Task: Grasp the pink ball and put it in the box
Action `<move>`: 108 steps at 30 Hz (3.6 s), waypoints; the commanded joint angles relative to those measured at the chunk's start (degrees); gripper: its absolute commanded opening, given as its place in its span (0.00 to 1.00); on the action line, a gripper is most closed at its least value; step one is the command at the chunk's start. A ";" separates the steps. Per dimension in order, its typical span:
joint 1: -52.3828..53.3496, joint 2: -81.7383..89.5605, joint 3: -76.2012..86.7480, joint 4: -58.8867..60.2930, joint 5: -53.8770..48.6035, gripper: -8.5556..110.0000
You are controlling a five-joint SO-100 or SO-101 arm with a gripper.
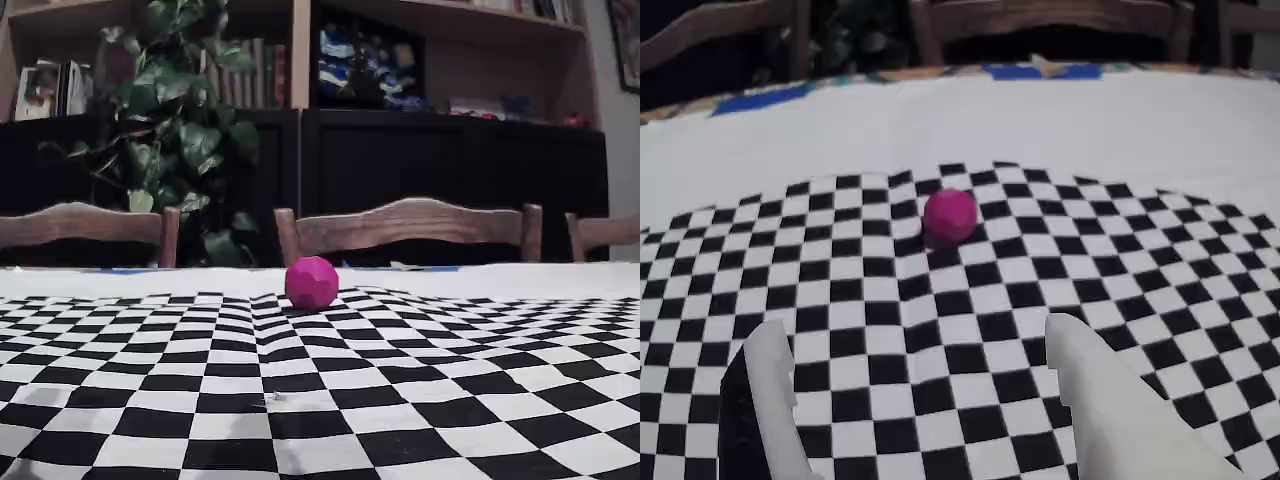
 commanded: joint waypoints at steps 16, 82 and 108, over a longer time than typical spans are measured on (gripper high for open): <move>1.05 -14.41 -3.43 -9.93 -0.53 0.32; -0.09 -74.44 -44.74 -17.58 -0.44 0.32; -0.44 -96.77 -65.21 -17.58 0.09 0.32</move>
